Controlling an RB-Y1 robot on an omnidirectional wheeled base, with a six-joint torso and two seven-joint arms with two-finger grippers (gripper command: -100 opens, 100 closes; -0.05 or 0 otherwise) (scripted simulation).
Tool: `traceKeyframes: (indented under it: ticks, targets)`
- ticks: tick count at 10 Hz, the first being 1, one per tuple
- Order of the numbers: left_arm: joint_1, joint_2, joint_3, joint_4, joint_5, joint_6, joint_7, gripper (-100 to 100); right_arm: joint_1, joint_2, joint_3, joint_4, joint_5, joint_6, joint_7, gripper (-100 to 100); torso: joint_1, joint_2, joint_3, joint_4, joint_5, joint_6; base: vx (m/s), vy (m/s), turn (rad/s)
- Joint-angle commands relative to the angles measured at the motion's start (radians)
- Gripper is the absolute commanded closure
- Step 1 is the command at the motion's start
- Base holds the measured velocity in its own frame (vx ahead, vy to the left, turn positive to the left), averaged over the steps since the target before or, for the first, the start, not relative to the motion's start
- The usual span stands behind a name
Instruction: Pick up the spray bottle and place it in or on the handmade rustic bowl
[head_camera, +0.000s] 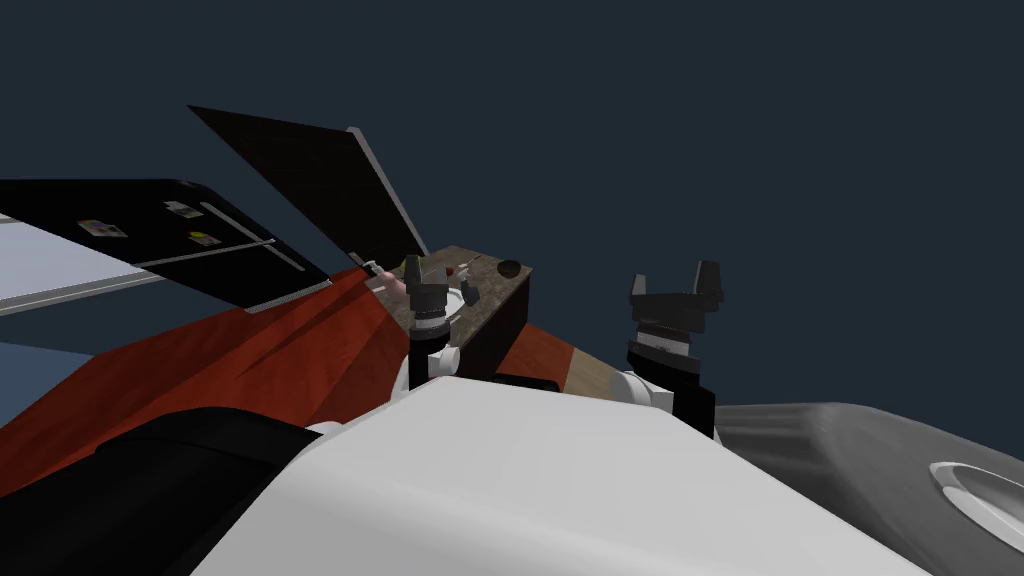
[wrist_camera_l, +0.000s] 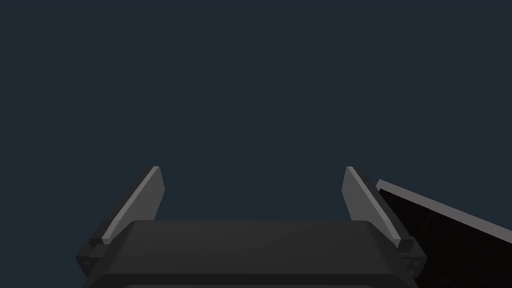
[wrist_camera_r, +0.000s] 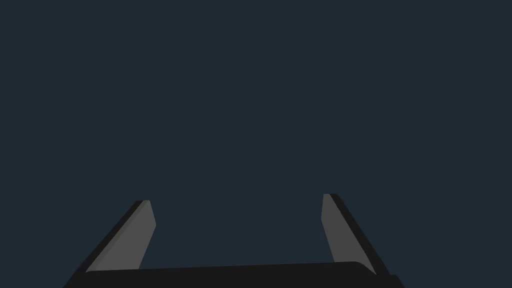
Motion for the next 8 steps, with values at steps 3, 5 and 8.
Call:
traceKeyframes:
  ticks: [3,5,8]
  targets:
    - [0.017,0.096,0.019,0.026,-0.007,0.028,0.002,-100,0.0,0.0,0.0,0.0,0.0,0.0,0.0,0,0.0,0.0,0.0,0.0,0.0,0.0,0.0,-0.015,-0.046]
    - [0.034,0.148,0.037,0.05,-0.014,0.056,0.004,-100,0.0,0.0,0.0,0.0,0.0,0.0,0.0,0,-0.001,0.0,0.0,0.0,0.0,0.0,-0.002,-0.028,-0.074]
    - [0.067,0.218,0.07,0.097,-0.029,0.107,0.007,-100,0.0,0.0,0.0,0.0,0.0,0.0,0.0,0,-0.002,0.0,0.0,0.0,0.0,0.0,0.001,-0.037,-0.085]
